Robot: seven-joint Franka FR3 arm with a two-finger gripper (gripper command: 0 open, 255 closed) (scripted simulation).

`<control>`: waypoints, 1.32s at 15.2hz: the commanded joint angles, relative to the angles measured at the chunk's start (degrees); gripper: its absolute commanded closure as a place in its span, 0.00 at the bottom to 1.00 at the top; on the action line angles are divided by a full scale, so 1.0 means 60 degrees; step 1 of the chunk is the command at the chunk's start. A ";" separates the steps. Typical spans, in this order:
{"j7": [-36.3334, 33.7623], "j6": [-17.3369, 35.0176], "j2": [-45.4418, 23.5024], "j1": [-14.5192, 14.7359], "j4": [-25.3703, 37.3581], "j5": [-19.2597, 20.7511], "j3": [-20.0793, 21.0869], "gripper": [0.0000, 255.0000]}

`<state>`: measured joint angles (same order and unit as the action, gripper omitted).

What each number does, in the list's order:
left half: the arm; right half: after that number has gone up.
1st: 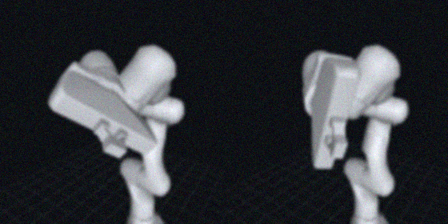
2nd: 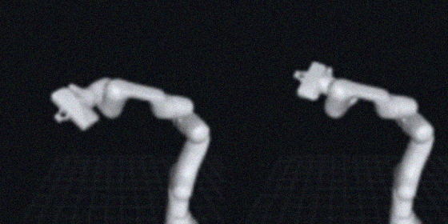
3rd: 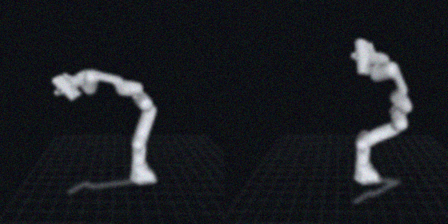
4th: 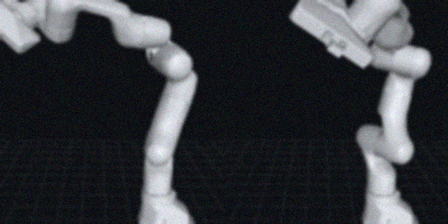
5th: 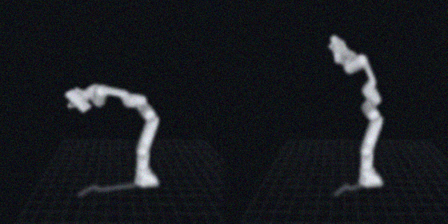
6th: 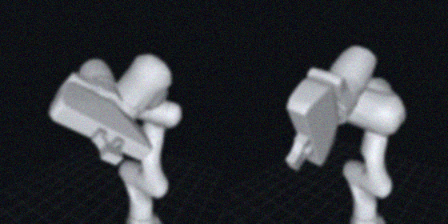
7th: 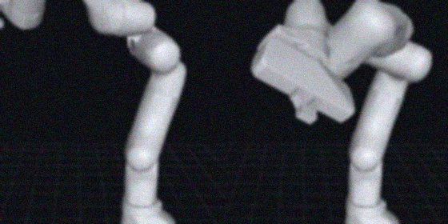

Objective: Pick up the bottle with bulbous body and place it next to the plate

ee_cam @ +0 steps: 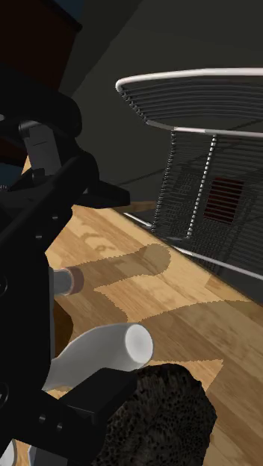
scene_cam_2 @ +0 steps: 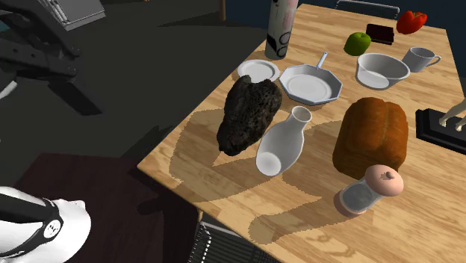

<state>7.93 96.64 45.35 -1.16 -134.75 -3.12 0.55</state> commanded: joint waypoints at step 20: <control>-0.1057 0.2506 -0.6550 0.0841 0.3363 -0.0440 0.1555 0.00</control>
<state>1.80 111.01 8.48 3.71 -116.12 -5.92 9.54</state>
